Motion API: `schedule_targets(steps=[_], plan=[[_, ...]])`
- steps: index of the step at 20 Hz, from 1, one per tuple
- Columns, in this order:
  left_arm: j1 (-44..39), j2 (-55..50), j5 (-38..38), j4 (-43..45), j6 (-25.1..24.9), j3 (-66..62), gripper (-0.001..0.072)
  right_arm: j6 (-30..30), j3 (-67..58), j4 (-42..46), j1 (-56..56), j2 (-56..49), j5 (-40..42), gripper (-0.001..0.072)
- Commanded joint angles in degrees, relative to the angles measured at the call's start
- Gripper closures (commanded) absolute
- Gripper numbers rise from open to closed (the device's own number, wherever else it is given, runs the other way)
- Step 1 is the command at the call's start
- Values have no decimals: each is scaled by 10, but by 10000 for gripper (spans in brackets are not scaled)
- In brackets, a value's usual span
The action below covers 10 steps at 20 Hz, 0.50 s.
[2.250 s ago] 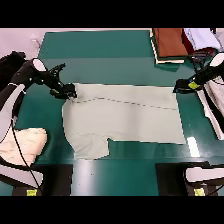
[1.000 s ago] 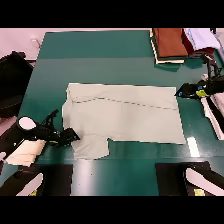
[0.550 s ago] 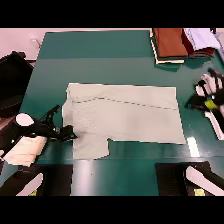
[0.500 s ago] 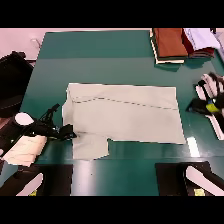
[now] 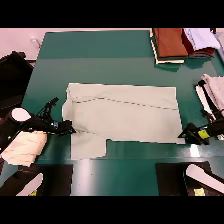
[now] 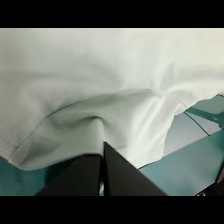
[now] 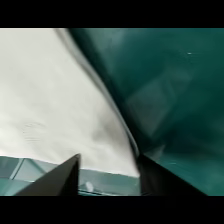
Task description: Fold the shirts.
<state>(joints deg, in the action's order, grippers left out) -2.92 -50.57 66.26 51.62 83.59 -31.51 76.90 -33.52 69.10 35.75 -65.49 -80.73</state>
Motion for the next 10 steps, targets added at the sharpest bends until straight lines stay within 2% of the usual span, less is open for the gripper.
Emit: schedule_targets(steps=[1,2,3,5,7,10], plan=[[0,0,14,13,-1,-6,688,-5,12,-16,-58,-9,31,492],[0,0,30,31,0,-17,689,-10,2,-14,-78,-4,26,621],[0,5,48,52,0,-31,689,-11,-12,-14,-94,9,21,675],[0,48,69,97,23,-47,689,-11,-45,2,-115,42,1,693],[0,104,112,129,47,-47,689,-11,-78,58,-132,82,-45,693],[0,159,188,109,62,-48,689,-11,-101,122,-146,148,-99,693]])
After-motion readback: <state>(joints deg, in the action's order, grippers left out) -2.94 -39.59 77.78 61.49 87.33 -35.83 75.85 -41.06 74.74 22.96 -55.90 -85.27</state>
